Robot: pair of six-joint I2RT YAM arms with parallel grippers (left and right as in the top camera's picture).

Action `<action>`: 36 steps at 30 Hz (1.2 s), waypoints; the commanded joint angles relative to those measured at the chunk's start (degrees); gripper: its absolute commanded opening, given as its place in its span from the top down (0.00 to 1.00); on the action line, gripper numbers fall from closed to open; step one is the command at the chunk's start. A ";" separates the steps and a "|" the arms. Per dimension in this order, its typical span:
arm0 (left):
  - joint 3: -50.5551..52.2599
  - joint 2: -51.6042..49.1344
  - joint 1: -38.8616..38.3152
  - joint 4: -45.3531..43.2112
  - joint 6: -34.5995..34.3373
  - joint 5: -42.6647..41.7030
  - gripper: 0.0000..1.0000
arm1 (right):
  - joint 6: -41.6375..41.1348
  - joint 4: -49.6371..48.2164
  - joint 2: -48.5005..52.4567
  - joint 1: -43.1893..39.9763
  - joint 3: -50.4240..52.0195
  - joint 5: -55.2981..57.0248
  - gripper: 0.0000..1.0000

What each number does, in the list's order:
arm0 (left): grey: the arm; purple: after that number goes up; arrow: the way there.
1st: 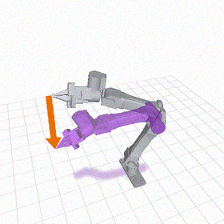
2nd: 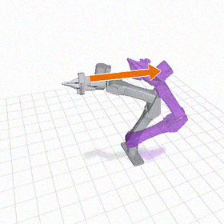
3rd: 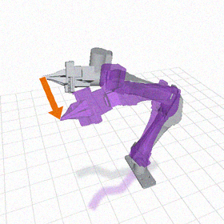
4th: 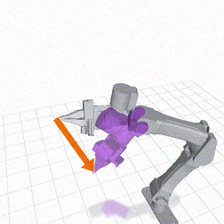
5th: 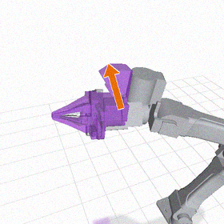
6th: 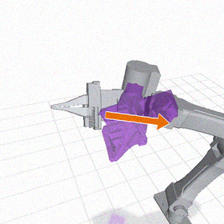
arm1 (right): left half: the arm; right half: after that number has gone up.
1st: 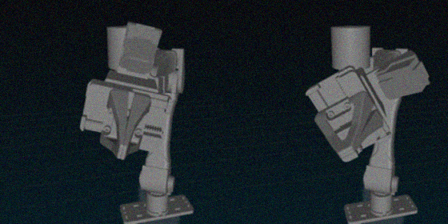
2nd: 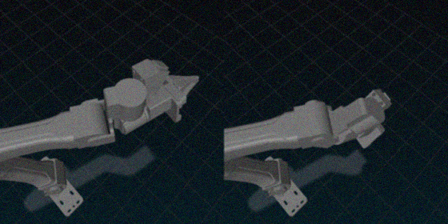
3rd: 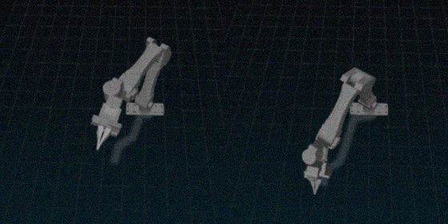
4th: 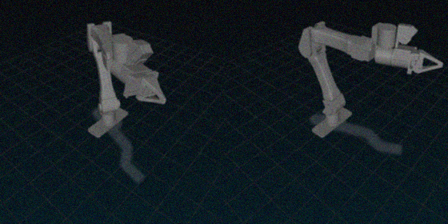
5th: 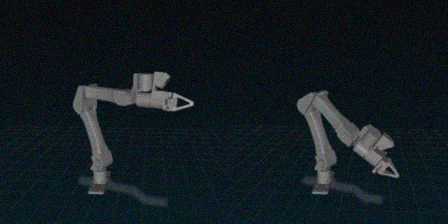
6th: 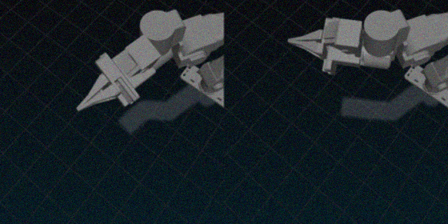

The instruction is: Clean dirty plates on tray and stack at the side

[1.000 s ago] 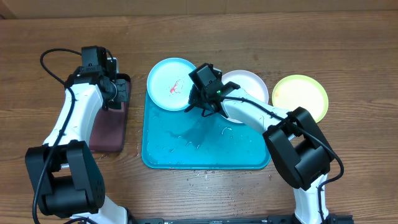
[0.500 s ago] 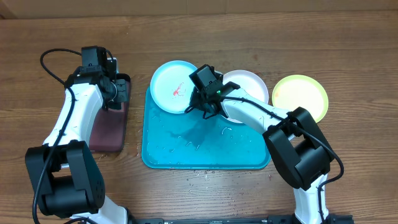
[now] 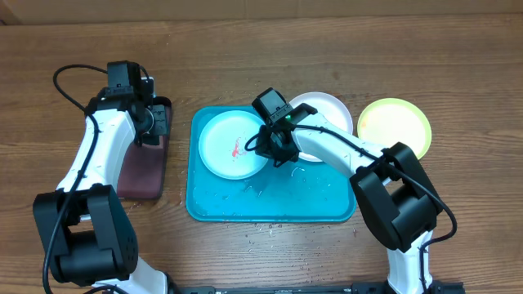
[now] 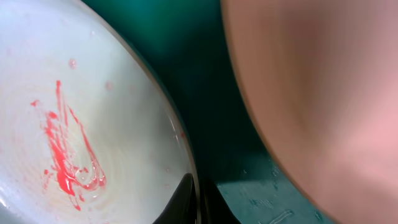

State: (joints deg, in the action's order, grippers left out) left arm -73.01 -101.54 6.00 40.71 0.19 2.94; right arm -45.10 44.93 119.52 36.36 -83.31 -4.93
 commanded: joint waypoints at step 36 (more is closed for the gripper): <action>-2.27 -6.71 0.98 3.45 0.63 5.14 0.55 | 2.05 2.78 1.36 -0.04 1.55 2.32 0.96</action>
State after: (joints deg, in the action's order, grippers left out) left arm -75.05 -112.12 6.13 43.77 1.41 7.62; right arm -43.83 46.68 119.31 36.36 -83.31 -5.39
